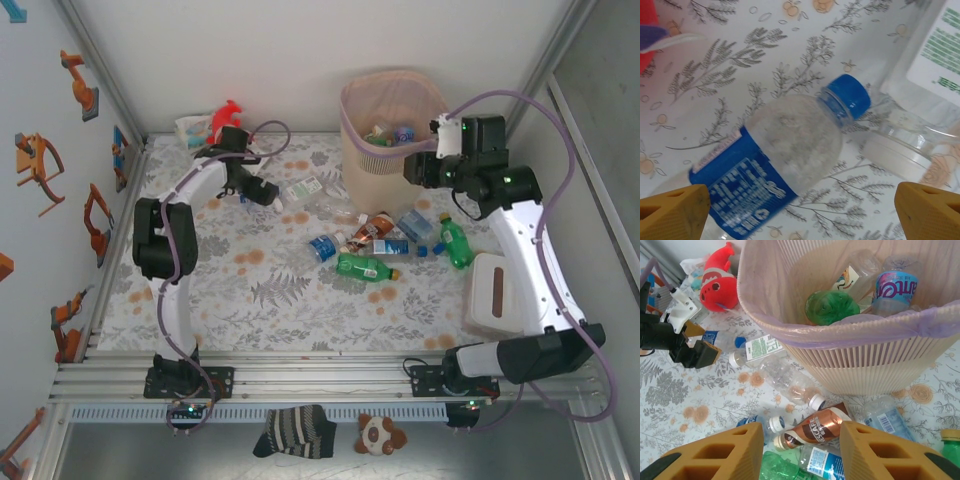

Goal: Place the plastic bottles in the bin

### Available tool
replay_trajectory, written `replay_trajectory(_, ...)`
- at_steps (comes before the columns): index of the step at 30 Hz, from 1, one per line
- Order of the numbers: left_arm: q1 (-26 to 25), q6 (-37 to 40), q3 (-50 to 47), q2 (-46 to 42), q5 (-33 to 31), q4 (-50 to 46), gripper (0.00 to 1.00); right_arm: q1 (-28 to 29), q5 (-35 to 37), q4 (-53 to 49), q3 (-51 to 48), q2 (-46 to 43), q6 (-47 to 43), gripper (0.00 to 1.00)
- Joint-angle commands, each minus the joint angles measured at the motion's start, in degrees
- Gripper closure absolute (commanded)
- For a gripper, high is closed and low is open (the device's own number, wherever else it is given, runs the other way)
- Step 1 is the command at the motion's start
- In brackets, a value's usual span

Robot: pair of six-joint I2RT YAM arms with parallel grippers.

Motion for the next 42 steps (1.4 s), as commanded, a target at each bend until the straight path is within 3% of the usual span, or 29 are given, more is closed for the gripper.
replay_trajectory(1,1.6,3.3,3.8,1.5,1.8,-1.5,0.05,-0.3,1.3,-0.5,-0.9,-2.3,0.1,0.56)
replay_trajectory(12,4.3,4.1,13.1,9.7,8.6,-10.0,0.05,-0.3,1.4,-1.1,-1.1,-3.1,0.3,0.56)
replay_trajectory(30,4.3,-3.1,-1.5,2.3,5.1,-10.4,0.10,-0.3,-0.6,-0.8,-2.0,-2.8,1.6,0.56)
replay_trajectory(42,1.6,-9.1,-11.8,-5.6,0.7,-10.2,0.14,-0.3,-2.0,0.3,-2.3,-1.7,2.4,0.56)
